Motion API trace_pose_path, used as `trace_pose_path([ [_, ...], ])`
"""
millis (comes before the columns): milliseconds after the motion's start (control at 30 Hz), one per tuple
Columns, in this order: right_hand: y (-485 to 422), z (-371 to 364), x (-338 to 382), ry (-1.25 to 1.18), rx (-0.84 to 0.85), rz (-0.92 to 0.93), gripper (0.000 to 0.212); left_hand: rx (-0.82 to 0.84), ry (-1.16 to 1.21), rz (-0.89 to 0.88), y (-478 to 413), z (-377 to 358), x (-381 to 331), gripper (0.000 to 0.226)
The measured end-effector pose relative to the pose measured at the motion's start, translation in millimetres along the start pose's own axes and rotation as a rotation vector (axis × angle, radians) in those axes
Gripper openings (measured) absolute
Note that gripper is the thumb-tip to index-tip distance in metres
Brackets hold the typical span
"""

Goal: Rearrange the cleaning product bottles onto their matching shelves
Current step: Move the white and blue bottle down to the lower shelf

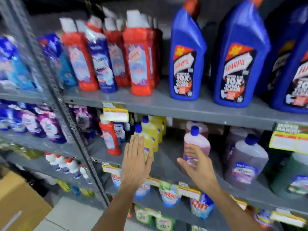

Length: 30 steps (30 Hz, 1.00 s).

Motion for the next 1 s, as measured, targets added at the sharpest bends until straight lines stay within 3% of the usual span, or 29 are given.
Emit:
trace_pose_path([
  [233,-51,-32,173,0.001,0.073,0.347,0.036,-0.245,-0.094,0.032,-56,140,53,0.065],
  [400,-96,-58,246,0.026,0.038,0.408,0.026,-0.125,-0.036,0.119,-106,171,126,0.082],
  [667,-168,-132,287,0.129,-0.035,0.369,0.055,0.107,-0.189,0.092,-158,151,215,0.089],
  [900,-226,-152,300,0.039,-0.157,0.265,0.096,0.067,-0.159,0.023,-166,142,227,0.100],
  [1000,-246,-158,307,0.000,-0.120,0.232,0.094,0.074,-0.139,0.015,-165,142,226,0.097],
])
Point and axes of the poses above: each hand's wrist, its own y-axis away from the middle knuckle, its own z-axis out of the back of the hand, x = y × z, the point moved 9 cm from there along -y, towards the middle knuckle, and after that the axes turned 8 degrees about x, right-handed, at the moved point
